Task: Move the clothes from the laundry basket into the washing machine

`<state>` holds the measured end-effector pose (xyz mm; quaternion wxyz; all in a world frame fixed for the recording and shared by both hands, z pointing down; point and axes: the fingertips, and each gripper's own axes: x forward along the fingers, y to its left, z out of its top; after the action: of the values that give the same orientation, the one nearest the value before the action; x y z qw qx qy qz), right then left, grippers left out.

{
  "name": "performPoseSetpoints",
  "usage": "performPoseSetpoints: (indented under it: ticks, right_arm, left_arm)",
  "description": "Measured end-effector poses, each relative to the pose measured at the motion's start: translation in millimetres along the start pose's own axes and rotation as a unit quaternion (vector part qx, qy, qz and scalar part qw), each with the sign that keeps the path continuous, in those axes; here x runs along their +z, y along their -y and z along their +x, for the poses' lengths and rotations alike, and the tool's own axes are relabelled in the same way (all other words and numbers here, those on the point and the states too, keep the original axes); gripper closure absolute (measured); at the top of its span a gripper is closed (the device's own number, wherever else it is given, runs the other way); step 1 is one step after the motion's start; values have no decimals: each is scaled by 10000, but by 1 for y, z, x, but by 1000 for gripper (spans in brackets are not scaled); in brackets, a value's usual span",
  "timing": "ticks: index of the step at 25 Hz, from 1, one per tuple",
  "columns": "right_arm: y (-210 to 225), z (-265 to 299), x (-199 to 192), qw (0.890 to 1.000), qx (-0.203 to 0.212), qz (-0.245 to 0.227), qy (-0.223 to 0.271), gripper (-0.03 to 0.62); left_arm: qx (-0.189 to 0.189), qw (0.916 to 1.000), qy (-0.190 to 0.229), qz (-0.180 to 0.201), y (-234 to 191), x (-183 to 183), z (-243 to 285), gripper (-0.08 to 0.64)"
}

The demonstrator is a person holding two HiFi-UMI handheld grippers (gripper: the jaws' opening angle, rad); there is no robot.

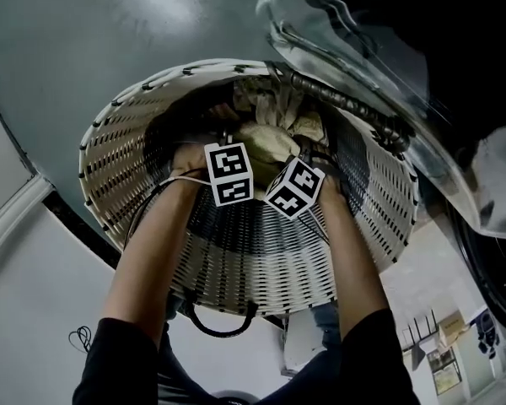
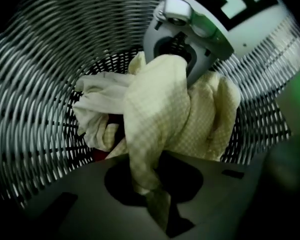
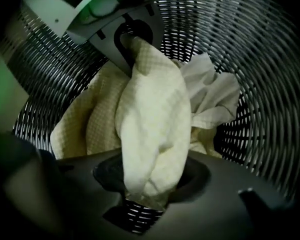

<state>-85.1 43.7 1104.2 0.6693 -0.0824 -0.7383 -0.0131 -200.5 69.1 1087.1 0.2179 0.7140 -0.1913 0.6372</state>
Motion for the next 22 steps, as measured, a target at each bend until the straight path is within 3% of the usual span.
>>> performPoseSetpoints:
  ticks: [6, 15, 22]
  right_arm:
    - [1, -37, 3, 9998, -134, -129, 104, 472]
    - [9, -132, 22, 9983, -295, 166, 470, 485]
    - [-2, -198, 30, 9964, -408, 285, 683, 485]
  left_arm:
    - [-85, 9987, 291, -417, 2, 12, -39, 504]
    - [-83, 9959, 520, -742, -3, 24, -129, 505]
    - [149, 9948, 596, -810, 5, 22, -193, 502]
